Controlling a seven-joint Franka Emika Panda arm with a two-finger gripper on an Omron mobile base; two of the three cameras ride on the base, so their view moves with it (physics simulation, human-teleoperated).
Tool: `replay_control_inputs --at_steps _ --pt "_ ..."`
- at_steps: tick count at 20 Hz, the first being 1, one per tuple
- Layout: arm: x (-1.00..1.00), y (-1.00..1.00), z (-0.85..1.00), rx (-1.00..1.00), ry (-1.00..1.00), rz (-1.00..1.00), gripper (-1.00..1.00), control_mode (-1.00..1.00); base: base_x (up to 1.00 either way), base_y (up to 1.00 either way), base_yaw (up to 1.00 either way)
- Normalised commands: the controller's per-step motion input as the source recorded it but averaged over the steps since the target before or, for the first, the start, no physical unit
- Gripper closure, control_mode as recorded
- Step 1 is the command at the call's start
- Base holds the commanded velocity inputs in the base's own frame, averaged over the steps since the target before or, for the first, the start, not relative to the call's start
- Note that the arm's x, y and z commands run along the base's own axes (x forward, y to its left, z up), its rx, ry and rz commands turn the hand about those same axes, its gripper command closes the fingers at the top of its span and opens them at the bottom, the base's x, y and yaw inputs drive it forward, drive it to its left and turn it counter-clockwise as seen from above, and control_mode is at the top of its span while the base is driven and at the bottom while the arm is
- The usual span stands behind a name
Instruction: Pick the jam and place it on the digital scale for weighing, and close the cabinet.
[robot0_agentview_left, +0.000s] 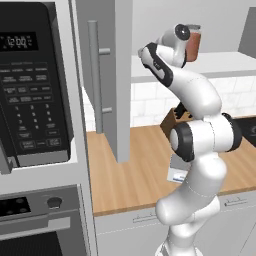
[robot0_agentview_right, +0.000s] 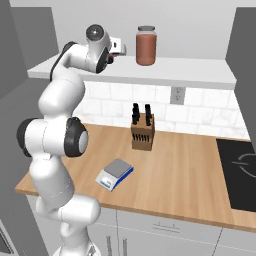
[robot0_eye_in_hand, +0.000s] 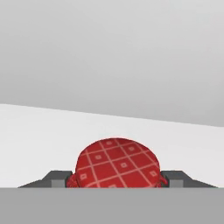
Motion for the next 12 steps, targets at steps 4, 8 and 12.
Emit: replay_control_inputs --at_steps 4,8,12 --pt "-0.26 -0.03 0.0 0.0 -0.08 0.0 1.0 -1.0 0.0 0.0 0.0" --pt "-0.81 0.0 0.05 0.07 -0.33 0.0 1.0 -1.0 0.0 0.0 0.0" --pt "-0.99 0.0 0.08 0.11 -0.38 0.0 1.0 -1.0 0.0 0.0 0.0"
